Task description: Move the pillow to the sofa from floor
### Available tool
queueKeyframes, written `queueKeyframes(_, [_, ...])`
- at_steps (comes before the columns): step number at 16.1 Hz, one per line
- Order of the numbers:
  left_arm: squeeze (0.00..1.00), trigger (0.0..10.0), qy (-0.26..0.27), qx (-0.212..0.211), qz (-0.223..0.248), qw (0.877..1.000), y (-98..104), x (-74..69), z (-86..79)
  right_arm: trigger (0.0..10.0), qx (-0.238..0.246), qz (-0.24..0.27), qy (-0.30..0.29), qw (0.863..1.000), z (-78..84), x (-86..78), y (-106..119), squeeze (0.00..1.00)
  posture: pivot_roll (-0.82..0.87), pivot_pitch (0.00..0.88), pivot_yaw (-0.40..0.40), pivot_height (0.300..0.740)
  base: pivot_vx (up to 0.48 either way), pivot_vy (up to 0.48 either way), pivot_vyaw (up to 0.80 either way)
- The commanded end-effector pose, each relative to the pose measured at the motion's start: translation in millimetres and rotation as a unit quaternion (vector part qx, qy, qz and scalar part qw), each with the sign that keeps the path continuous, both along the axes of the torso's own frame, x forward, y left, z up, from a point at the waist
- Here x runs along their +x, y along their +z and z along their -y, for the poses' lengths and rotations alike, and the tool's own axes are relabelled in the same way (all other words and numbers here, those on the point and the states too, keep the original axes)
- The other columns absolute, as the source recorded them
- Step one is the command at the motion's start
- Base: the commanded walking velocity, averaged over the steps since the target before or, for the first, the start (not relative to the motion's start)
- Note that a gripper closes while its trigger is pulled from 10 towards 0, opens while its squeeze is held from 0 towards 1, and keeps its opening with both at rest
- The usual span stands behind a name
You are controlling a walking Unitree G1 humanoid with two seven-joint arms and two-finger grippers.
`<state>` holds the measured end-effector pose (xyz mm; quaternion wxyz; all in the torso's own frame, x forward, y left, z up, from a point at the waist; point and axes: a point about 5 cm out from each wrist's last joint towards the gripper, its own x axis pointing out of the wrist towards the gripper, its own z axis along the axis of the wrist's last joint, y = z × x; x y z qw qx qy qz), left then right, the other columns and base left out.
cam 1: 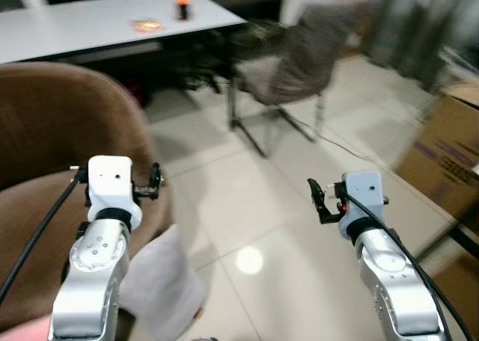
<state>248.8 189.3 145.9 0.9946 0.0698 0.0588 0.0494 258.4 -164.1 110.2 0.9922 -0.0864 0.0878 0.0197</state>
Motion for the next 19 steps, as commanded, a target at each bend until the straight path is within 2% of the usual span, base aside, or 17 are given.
queueKeyframes(1, [0.00, 10.0, -0.009, 0.004, 0.004, 1.000, 2, -1.2, 3.4, 10.0, -0.004, 0.002, -0.012, 1.000, 3.0, 3.5, 1, 1.00, -0.12, 0.000, 0.009, 0.740, 0.000, 0.000, 0.80])
queueKeyframes(6, [0.00, 10.0, -0.003, 0.013, 0.008, 1.000, 2, 0.1, 2.7, 10.0, -0.004, 0.005, -0.016, 1.000, 3.0, 4.2, 2, 1.00, -0.13, 0.000, 0.020, 0.740, 0.000, 0.000, 0.80])
queueKeyframes(8, [0.00, 10.0, 0.002, -0.012, 0.000, 1.000, 0, 2.0, 1.5, 10.0, 0.003, 0.007, -0.017, 1.000, 2.4, 3.4, 3, 1.00, -0.14, 0.000, 0.025, 0.740, 0.000, 0.000, 0.80])
queueKeyframes(9, [0.00, 10.0, 0.006, -0.026, -0.002, 1.000, 0, 2.5, 0.6, 10.0, 0.000, 0.009, -0.020, 1.000, 2.4, 3.3, 3, 1.00, -0.14, 0.000, 0.025, 0.740, 0.000, 0.000, 0.00])
queueKeyframes(10, [0.00, 10.0, 0.006, -0.018, -0.001, 1.000, 1, 2.3, 0.2, 10.0, 0.004, 0.014, -0.020, 1.000, 2.1, 3.6, 5, 1.00, -0.14, 0.000, 0.023, 0.740, 0.000, 0.000, 0.00])
queueKeyframes(11, [0.00, 10.0, 0.000, -0.017, -0.001, 1.000, 2, 1.3, 2.4, 10.0, -0.015, 0.012, 0.009, 1.000, -3.5, 4.0, 5, 1.00, -0.13, 0.000, 0.020, 0.740, 0.000, 0.000, 0.00])
queueKeyframes(12, [0.00, 10.0, 0.000, -0.022, 0.002, 1.000, 2, 0.7, 3.6, 10.0, -0.027, 0.003, 0.023, 0.999, -5.8, 4.5, 3, 0.59, -0.13, 0.000, 0.019, 0.740, 0.000, 0.000, 0.00])
queueKeyframes(13, [0.00, 10.0, 0.001, -0.029, 0.003, 1.000, 1, 0.3, 4.1, 10.0, -0.028, -0.008, 0.020, 0.999, -4.8, 5.1, 1, 0.00, -0.13, 0.000, 0.016, 0.740, 0.000, 0.000, 0.00])
queueKeyframes(14, [0.00, 10.0, 0.001, -0.021, 0.007, 1.000, 2, 0.0, 3.0, 10.0, -0.014, -0.009, 0.018, 1.000, -2.5, 6.2, 0, 0.00, -0.13, 0.000, 0.016, 0.740, 0.000, 0.000, 0.00])
queueKeyframes(15, [0.00, 10.0, 0.000, 0.000, 0.031, 1.000, 6, 0.3, -0.2, 10.0, -0.046, -0.030, 0.008, 0.998, 6.3, 5.4, -10, 0.00, -0.13, 0.000, 0.016, 0.740, 0.000, 0.000, 0.00])
queueKeyframes(16, [0.00, 10.0, -0.001, -0.001, 0.035, 0.999, 6, 0.1, -1.1, 10.0, -0.040, -0.040, -0.004, 0.998, 9.8, 4.1, -13, 0.00, -0.13, 0.000, 0.016, 0.740, 0.000, 0.000, 0.00])
queueKeyframes(18, [0.00, 10.0, -0.013, -0.013, 0.035, 0.999, 7, -0.1, -0.9, 10.0, -0.002, -0.027, 0.008, 1.000, 6.0, 3.4, -7, 0.00, -0.12, 0.000, 0.010, 0.740, 0.274, 0.000, 0.00])
queueKeyframes(19, [0.00, 10.0, -0.013, -0.014, 0.035, 0.999, 7, 0.2, -0.2, 10.0, 0.001, -0.019, 0.011, 1.000, 3.5, 5.2, -5, 0.00, -0.12, 0.000, 0.011, 0.740, 0.292, 0.000, 0.00])
